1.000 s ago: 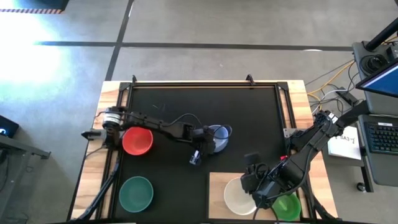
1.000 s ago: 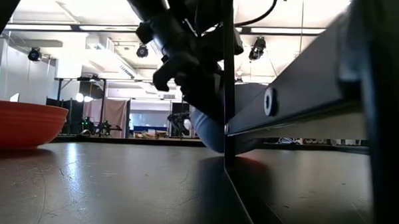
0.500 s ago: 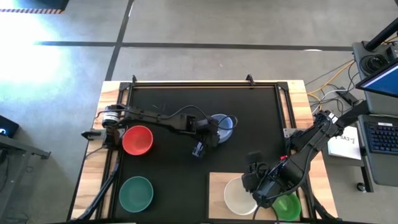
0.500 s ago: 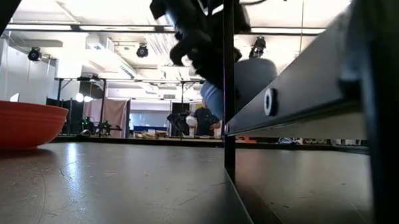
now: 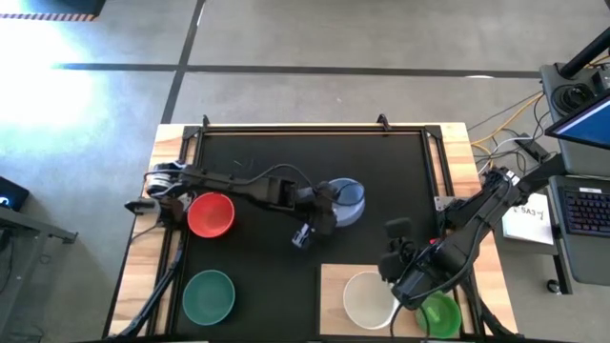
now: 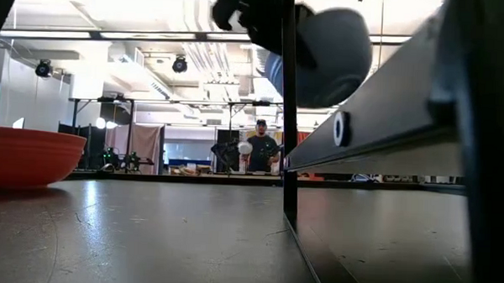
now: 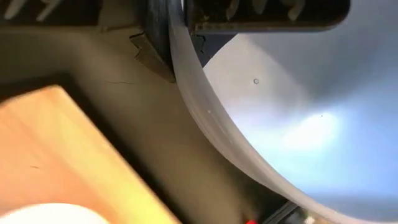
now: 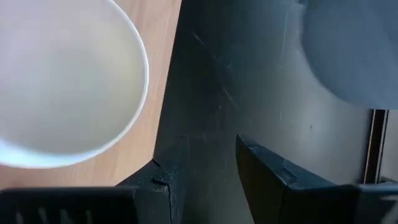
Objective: Place and stack bowls onto a shelf
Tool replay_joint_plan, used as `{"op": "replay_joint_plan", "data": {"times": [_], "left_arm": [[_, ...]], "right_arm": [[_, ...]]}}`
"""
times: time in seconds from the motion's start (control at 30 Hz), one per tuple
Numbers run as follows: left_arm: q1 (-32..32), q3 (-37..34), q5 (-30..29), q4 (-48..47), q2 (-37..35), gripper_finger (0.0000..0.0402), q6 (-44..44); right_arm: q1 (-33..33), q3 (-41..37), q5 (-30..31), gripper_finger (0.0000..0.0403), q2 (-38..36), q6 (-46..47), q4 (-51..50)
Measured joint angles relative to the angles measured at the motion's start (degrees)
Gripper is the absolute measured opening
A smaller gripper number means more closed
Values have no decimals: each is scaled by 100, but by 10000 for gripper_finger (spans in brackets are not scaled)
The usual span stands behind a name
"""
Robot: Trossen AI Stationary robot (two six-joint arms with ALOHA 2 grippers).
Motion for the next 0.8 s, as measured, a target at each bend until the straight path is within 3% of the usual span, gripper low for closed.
{"op": "replay_joint_plan", "data": {"times": [0.27,0.43,0.8], "left_arm": [[-291,0,22,-501,-52,0,1106],[-331,131,76,-525,-51,0,1569],[-385,605,912,-964,-52,0,1853]], "right_arm": [[-40,39,45,111,-714,-1275,653],[-403,42,37,99,-1059,-1873,1222],[-1177,44,-792,93,-1120,-3036,1262]]}}
